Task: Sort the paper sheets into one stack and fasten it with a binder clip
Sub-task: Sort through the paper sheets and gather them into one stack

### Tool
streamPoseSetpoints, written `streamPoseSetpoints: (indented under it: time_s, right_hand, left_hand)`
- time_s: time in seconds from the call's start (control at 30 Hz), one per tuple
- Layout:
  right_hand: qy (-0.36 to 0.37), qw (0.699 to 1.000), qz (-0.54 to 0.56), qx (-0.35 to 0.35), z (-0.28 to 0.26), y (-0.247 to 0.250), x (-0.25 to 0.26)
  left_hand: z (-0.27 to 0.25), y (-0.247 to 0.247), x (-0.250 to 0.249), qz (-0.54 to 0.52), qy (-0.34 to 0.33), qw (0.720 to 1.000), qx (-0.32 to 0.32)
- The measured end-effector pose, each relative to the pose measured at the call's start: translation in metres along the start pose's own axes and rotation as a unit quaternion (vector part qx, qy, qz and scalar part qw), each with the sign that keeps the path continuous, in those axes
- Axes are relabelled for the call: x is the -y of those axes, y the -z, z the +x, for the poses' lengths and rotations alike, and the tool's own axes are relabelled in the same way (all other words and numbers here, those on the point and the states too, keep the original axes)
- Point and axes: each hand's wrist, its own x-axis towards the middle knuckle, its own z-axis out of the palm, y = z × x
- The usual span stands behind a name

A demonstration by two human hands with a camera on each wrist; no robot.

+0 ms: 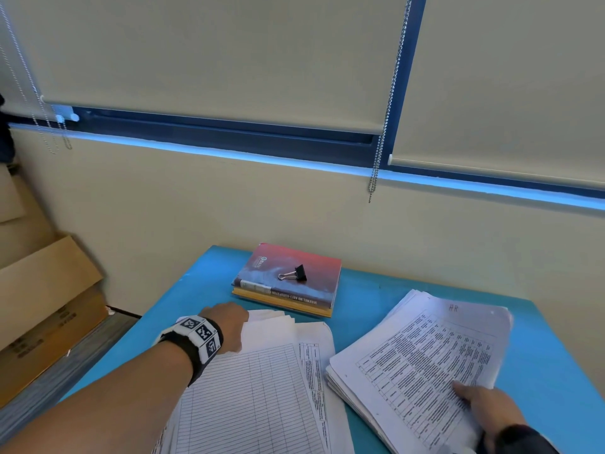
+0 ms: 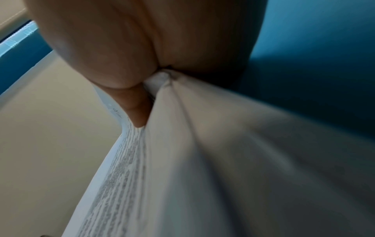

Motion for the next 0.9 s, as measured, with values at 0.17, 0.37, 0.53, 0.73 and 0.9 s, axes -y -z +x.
streamPoseSetpoints:
  time_s: [0.17,0.37,0.53,0.73,0.9]
  right_hand:
    - [0.002,1.000,-0.017,0.002,-0.004,-0.001,0.002]
    - [0.012,0.999,-0.034,-0.017,-0.013,-0.002,0.006]
    - [0.013,1.000,0.011,-0.012,-0.030,0.001,0.009]
    - [0.113,0.991,0.067,0.028,-0.067,0.003,0.031]
    - [0.257,0.956,0.081,0.114,-0.121,-0.005,0.074]
  left_hand:
    - [-0.011,0.002,-0.001,-0.001,-0.022,1.000,-0.004]
    - [-0.023,0.010,0.002,-0.092,-0.021,0.996,-0.004]
    - [-0.041,0.040,0.013,-0.118,-0.054,0.992,0.004]
    - [-0.088,0.101,0.011,-0.100,-0.124,0.986,-0.043]
    - [-0.128,0.158,-0.008,-0.136,-0.186,0.964,-0.130]
